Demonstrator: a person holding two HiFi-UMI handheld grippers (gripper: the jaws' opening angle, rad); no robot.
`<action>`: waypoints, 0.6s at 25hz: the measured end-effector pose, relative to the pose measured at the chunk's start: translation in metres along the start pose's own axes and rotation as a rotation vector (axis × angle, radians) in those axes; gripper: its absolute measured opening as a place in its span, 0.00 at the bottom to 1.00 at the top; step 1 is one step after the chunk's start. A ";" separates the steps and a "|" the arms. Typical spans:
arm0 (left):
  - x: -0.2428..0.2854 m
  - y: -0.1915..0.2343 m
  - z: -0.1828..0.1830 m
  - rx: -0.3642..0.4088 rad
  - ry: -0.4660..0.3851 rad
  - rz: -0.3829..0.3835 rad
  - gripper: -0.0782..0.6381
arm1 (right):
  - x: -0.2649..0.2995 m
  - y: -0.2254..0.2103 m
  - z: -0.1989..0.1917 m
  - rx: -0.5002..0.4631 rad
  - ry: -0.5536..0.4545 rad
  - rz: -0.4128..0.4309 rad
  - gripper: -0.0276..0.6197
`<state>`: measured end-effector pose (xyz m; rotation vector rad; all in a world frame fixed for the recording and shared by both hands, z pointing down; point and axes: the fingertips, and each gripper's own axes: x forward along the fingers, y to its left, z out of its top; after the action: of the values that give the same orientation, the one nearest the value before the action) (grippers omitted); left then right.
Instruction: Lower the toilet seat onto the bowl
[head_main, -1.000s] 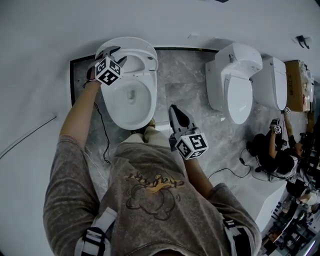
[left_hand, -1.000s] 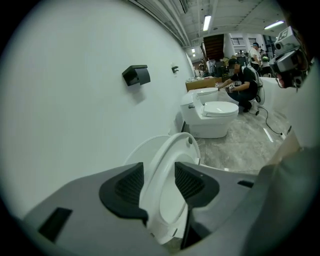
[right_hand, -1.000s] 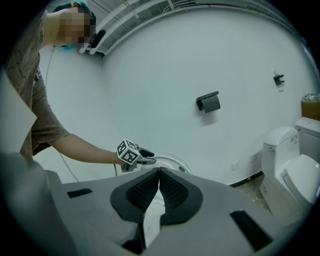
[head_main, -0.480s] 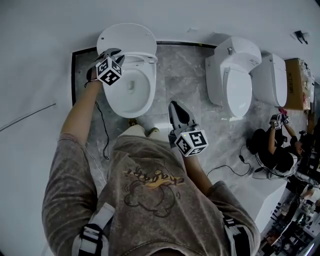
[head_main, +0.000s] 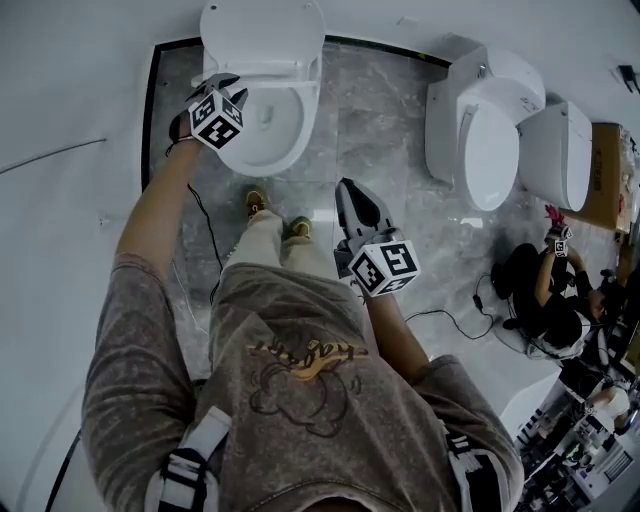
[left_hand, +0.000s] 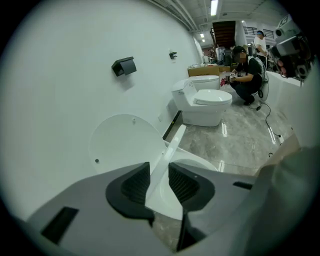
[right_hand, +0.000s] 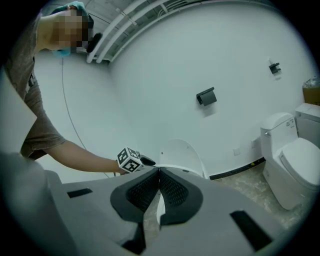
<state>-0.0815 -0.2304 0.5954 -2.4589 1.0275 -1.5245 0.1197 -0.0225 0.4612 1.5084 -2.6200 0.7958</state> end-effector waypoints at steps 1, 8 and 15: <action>0.000 -0.008 -0.005 -0.009 0.003 -0.003 0.27 | -0.004 0.001 -0.006 0.006 0.009 0.000 0.09; 0.001 -0.054 -0.035 -0.050 -0.010 -0.075 0.28 | -0.007 0.012 -0.043 0.016 0.059 -0.013 0.09; 0.006 -0.107 -0.070 -0.100 0.008 -0.191 0.28 | 0.007 0.032 -0.064 -0.019 0.075 0.001 0.09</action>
<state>-0.0840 -0.1313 0.6769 -2.6914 0.9149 -1.5716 0.0745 0.0130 0.5055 1.4440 -2.5677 0.8085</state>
